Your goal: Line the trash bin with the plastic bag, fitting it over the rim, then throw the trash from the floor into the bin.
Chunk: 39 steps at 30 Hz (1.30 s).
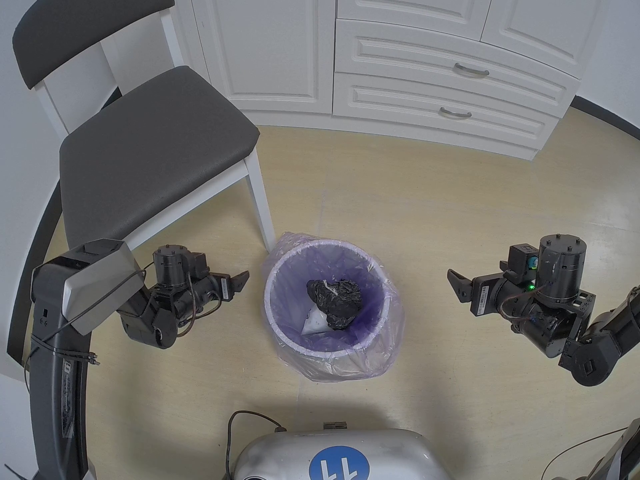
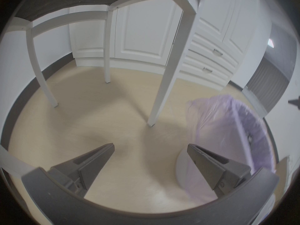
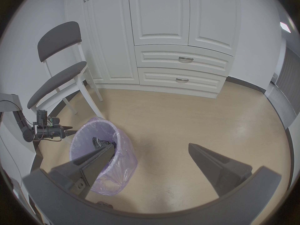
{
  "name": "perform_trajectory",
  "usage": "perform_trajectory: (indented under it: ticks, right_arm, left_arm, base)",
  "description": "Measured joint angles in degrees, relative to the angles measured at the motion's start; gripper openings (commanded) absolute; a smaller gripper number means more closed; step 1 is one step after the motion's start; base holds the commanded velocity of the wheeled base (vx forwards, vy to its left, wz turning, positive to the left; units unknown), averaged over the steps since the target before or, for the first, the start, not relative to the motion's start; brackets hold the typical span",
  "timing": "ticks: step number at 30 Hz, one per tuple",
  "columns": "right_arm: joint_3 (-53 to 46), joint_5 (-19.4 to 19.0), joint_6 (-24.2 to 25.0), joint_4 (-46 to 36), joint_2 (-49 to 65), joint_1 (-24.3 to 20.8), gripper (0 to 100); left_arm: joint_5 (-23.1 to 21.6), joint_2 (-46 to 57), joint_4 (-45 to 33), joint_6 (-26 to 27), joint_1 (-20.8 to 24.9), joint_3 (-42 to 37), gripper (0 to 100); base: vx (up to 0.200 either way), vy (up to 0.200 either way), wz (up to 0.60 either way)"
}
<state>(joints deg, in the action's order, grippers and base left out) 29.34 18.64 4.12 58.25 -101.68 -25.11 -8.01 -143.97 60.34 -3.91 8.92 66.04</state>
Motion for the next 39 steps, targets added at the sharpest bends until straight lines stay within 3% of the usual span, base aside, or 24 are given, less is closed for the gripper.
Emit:
perform_trajectory:
  ticks: [9, 22, 39]
  right_arm:
    - [0.17, -0.04, 0.09, 0.00, -0.60, 0.12, 100]
    - [0.34, -0.06, 0.17, 0.51, -2.23, 0.17, 100]
    - [0.17, -0.11, 0.01, 3.11, -4.50, 0.17, 100]
  left_arm:
    - [-0.04, -0.82, -5.85, -14.48, 2.76, 7.86, 100]
    - [-0.39, -4.99, -6.75, -15.08, 4.69, 10.73, 100]
    - [-1.32, -9.25, -15.32, -12.97, 4.90, 16.87, 100]
  base:
    - [0.000, 0.000, 0.00]
    - [0.000, 0.000, 0.00]
    - [0.000, 0.000, 0.00]
